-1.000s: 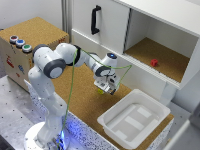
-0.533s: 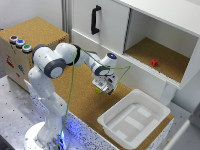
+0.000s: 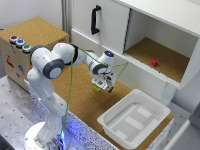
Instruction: Go push the yellow block to the left
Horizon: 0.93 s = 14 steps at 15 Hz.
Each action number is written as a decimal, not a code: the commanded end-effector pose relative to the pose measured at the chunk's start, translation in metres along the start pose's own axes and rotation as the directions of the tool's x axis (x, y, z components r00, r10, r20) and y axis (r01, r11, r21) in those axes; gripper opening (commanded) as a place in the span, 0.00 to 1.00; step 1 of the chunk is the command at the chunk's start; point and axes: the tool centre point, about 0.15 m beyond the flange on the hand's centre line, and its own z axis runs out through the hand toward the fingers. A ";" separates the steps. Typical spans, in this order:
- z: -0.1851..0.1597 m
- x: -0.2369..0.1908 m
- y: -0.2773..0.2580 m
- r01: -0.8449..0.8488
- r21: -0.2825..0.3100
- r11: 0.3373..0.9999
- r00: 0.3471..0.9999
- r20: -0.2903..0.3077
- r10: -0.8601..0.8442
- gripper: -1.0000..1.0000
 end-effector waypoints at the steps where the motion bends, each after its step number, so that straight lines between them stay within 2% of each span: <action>1: 0.021 -0.005 -0.034 -0.049 -0.097 0.994 0.991 -0.128 0.036 0.00; 3: 0.025 0.010 -0.037 -0.096 -0.127 0.987 0.985 -0.158 0.075 0.00; 7: 0.018 0.022 -0.049 -0.141 -0.137 0.980 0.974 -0.195 0.113 0.00; 14: 0.015 0.002 -0.086 -0.160 -0.123 0.979 0.981 -0.132 0.144 0.00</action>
